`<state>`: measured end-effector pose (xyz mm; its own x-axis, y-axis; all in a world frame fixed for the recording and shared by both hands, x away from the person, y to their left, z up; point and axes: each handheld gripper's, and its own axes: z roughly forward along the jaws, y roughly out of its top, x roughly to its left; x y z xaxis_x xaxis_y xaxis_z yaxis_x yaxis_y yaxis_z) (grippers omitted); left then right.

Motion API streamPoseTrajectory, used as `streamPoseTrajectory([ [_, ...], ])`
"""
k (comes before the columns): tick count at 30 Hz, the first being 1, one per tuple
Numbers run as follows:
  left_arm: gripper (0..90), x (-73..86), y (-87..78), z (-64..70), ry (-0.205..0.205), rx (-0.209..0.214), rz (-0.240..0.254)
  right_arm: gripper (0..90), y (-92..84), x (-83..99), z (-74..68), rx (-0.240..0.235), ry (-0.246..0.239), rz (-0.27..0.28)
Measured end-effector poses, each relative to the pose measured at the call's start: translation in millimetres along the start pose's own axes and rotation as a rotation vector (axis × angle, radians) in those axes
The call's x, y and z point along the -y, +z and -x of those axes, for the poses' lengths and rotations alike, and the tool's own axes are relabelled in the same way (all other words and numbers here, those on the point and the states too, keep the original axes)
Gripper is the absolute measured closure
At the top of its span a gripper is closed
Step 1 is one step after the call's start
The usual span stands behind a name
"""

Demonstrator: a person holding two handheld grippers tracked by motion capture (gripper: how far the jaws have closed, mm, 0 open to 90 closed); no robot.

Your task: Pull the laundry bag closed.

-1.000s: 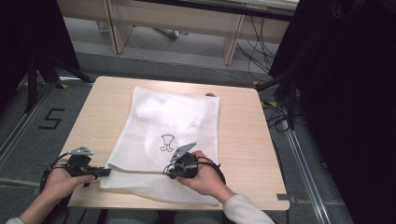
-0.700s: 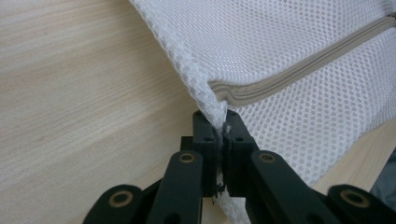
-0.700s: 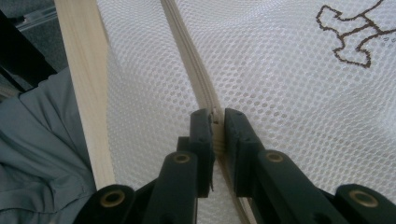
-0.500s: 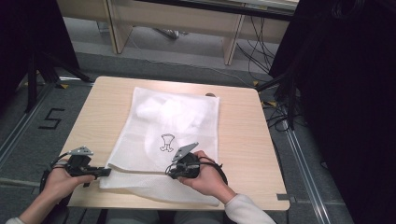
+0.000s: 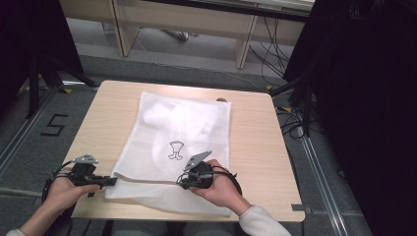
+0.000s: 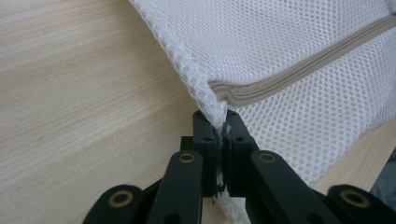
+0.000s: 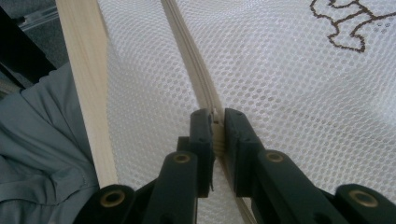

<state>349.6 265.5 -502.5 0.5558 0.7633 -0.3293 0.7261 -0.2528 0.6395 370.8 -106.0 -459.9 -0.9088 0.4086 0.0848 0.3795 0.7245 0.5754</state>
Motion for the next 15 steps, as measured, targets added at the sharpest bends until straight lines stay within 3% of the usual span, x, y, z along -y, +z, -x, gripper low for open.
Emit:
streamPoseTrajectory([
  [2, 85.4, -0.1, -0.7, -1.1, 0.013, -0.002, -0.011, 82.9, -0.6, 0.4, 1.2, -0.006, -0.014, -0.004],
  [3, 85.4, -0.5, -2.3, -2.8, 0.037, 0.0, -0.034, 83.0, -1.0, 0.8, 1.4, -0.007, -0.007, -0.011],
  [5, 85.4, 0.0, 0.1, -0.1, 0.001, 0.0, 0.0, 83.0, -0.9, 2.0, 2.2, -0.005, -0.012, 0.008],
  [6, 85.4, -0.5, -2.1, -2.7, 0.035, 0.0, -0.031, 82.9, -2.0, 2.4, 2.7, -0.001, -0.009, 0.001],
  [9, 85.4, -0.1, 0.2, -0.1, 0.0, 0.001, 0.0, 82.9, -3.0, 3.6, 2.8, -0.002, -0.007, 0.004],
  [15, 85.4, -0.3, 0.2, -0.1, 0.002, 0.002, -0.003, 82.9, -4.2, 6.0, 3.5, 0.005, -0.007, 0.007],
])
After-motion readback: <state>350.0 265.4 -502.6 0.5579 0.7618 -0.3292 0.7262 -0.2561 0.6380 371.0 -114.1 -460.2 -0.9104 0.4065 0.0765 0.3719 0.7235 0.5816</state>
